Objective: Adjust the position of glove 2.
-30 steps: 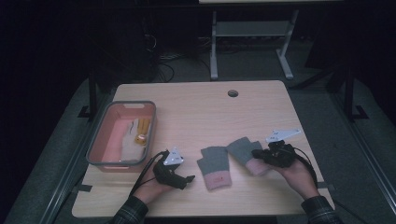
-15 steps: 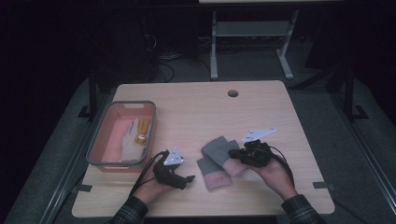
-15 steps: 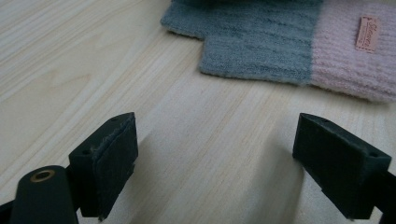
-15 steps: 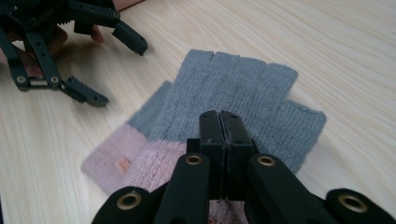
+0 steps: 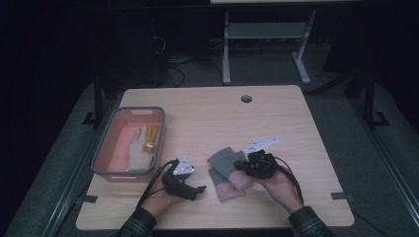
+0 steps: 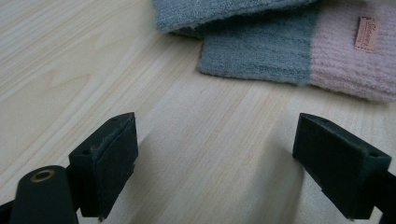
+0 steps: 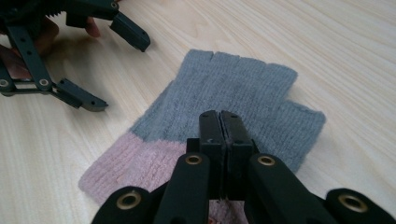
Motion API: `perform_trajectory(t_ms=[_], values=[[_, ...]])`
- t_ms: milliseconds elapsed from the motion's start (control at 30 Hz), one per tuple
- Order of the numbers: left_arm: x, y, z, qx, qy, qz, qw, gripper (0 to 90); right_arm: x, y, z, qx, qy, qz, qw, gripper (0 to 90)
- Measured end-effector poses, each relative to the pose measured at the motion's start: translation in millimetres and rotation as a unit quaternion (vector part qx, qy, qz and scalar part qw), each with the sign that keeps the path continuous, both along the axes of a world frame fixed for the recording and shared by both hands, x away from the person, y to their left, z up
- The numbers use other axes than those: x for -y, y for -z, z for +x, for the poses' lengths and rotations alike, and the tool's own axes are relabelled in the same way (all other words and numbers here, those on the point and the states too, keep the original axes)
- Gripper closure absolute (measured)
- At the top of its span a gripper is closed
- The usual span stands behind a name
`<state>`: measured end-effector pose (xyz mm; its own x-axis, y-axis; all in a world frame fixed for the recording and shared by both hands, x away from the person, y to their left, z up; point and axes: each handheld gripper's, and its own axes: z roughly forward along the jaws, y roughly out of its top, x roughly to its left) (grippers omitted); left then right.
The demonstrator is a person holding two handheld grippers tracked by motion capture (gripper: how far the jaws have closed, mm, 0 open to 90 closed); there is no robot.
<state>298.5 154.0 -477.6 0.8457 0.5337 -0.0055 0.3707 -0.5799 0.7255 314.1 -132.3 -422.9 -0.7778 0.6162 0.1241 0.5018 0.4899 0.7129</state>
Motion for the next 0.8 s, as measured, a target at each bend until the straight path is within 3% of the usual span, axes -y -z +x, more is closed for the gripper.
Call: perform_trajectory(t_ms=[467, 800], values=[[-0.5, -0.3, 0.4, 0.001, 0.002, 0.005, 1.0, 13.4, 3.4, 3.4, -0.6, -0.006, 0.005, 0.004, 1.0, 88.9], [0.5, -1.1, 0.4, -0.002, 0.0, 0.007, 1.0, 13.4, -10.6, 7.4, -5.3, -0.008, -0.002, 0.001, 1.0, 88.2]])
